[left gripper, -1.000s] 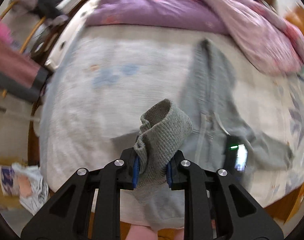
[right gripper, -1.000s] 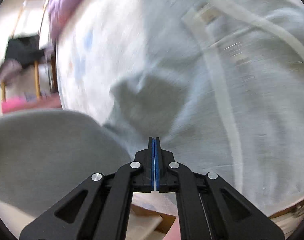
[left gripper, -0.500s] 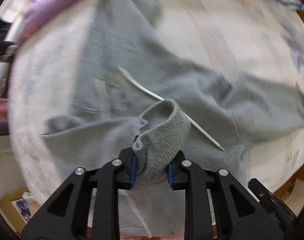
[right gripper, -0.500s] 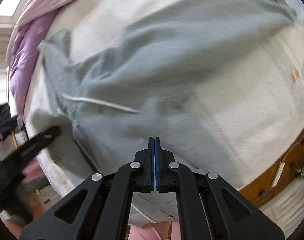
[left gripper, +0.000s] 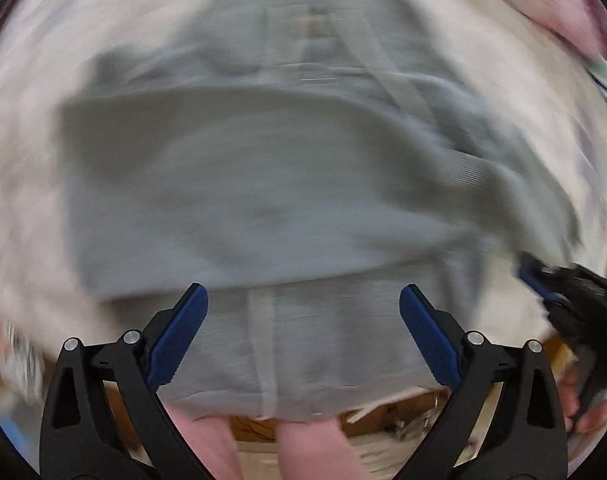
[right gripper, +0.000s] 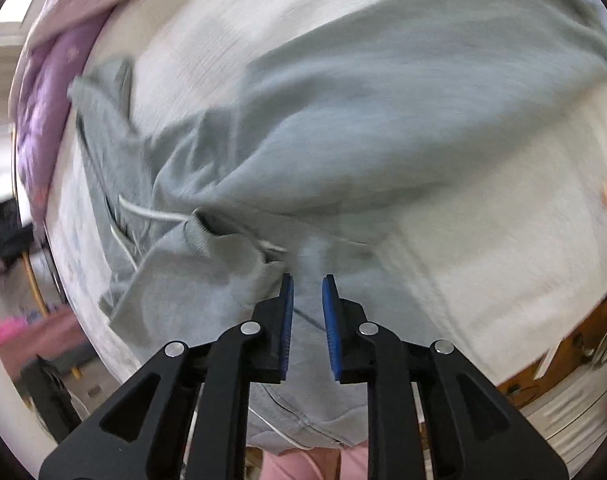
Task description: Fold large clothes
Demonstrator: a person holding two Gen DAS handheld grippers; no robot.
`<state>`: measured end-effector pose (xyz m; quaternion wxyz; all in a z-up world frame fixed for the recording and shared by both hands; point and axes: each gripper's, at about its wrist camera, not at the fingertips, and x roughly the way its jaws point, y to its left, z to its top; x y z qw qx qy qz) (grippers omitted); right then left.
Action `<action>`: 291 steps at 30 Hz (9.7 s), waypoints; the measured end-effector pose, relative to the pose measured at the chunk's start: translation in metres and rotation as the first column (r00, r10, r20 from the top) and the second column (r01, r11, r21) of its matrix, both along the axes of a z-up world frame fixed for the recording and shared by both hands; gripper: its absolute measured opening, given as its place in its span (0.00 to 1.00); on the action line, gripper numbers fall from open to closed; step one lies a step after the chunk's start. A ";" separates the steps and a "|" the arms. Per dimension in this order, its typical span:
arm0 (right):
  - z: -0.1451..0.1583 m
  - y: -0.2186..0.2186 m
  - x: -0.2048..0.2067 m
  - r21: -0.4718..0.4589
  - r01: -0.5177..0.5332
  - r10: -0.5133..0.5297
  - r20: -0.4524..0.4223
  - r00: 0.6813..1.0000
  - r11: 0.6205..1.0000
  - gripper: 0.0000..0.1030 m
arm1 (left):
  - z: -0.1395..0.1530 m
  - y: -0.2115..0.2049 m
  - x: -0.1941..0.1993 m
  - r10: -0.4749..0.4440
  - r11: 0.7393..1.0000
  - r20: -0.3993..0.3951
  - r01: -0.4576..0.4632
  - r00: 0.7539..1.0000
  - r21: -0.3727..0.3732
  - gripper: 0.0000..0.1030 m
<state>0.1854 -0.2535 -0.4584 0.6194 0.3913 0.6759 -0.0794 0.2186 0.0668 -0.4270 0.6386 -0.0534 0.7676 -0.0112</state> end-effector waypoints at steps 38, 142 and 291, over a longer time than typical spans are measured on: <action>0.024 0.044 0.060 -0.284 -0.218 0.259 0.115 0.959 0.934 0.36 | -0.018 0.150 -0.004 0.079 0.930 -0.030 -0.063 0.996 0.361 0.16; 0.218 -0.084 -0.241 -0.198 0.356 -0.321 0.188 0.928 0.913 0.87 | 0.233 -0.069 -0.108 -0.305 0.951 0.435 0.298 0.847 0.086 0.80; -0.058 -0.062 -0.018 -0.061 0.112 -0.125 -0.309 0.943 0.992 0.03 | -0.064 0.118 -0.054 0.098 0.954 -0.071 -0.074 0.993 0.290 0.14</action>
